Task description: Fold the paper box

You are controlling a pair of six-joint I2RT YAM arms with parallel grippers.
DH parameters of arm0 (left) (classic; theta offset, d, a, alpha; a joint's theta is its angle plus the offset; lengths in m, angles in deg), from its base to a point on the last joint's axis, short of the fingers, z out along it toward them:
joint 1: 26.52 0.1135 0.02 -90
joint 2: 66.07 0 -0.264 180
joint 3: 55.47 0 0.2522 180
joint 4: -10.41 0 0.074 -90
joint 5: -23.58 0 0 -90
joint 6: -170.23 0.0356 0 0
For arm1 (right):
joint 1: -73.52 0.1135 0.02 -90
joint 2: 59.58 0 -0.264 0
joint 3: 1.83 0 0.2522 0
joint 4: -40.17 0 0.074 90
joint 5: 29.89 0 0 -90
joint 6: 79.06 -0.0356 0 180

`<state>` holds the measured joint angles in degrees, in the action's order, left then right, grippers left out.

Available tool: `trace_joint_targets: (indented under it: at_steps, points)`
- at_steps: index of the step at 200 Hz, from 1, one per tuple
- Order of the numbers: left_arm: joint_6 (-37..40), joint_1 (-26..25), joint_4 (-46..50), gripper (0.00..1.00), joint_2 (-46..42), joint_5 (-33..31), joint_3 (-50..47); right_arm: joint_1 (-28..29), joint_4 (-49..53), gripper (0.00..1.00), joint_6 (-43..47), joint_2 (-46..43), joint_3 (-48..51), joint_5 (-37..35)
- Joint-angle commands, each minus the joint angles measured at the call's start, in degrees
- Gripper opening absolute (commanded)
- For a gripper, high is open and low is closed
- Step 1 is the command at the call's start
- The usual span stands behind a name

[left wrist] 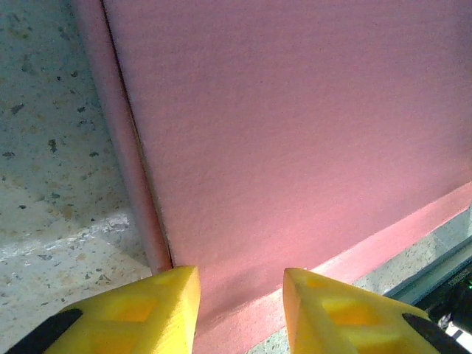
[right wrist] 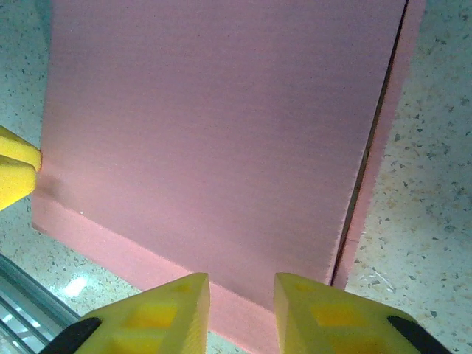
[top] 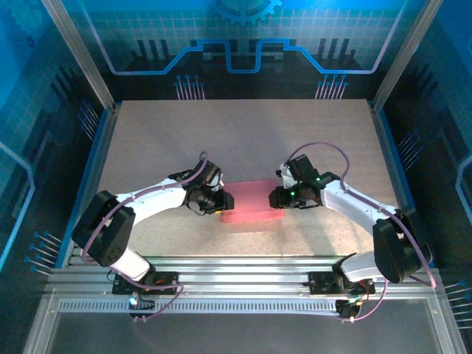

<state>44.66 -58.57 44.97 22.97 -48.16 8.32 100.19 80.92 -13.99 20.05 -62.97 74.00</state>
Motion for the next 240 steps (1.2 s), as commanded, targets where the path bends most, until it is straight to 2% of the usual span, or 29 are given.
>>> trace_joint_targets:
  at_steps: [1, 22, 48, 70, 123, 185, 240]
  points:
    - [0.5, 0.1, 2.3, 0.36, -0.2, -0.1, 0.8, 0.3, 0.8, 0.29, 1.0, 0.0, -1.0, 0.3]
    - [0.2, 0.1, 1.8, 0.36, -1.7, 0.1, 1.7, 0.4, -0.5, 0.29, 0.6, 0.7, 0.2, 1.0]
    - [1.3, 0.1, 0.6, 0.41, -5.2, -2.5, 1.6, 0.5, -1.5, 0.32, 0.5, -0.1, 1.0, 1.8]
    - [1.2, 0.0, -2.0, 0.41, -6.3, -0.7, 0.6, 0.6, -2.7, 0.34, 0.6, -1.4, 1.2, 3.1]
    - [0.2, -1.4, -4.3, 0.41, -2.2, 0.3, 1.0, 0.3, -4.6, 0.35, 0.4, -0.8, 1.7, 3.9]
    - [1.3, -3.7, -2.2, 0.4, 2.8, -4.2, 2.9, -0.5, -6.8, 0.35, 0.1, 2.7, 4.1, 2.7]
    - [1.8, -3.9, -2.3, 0.4, 4.4, -5.6, 1.3, -0.5, -8.3, 0.35, 0.2, 5.7, 5.8, 1.4]
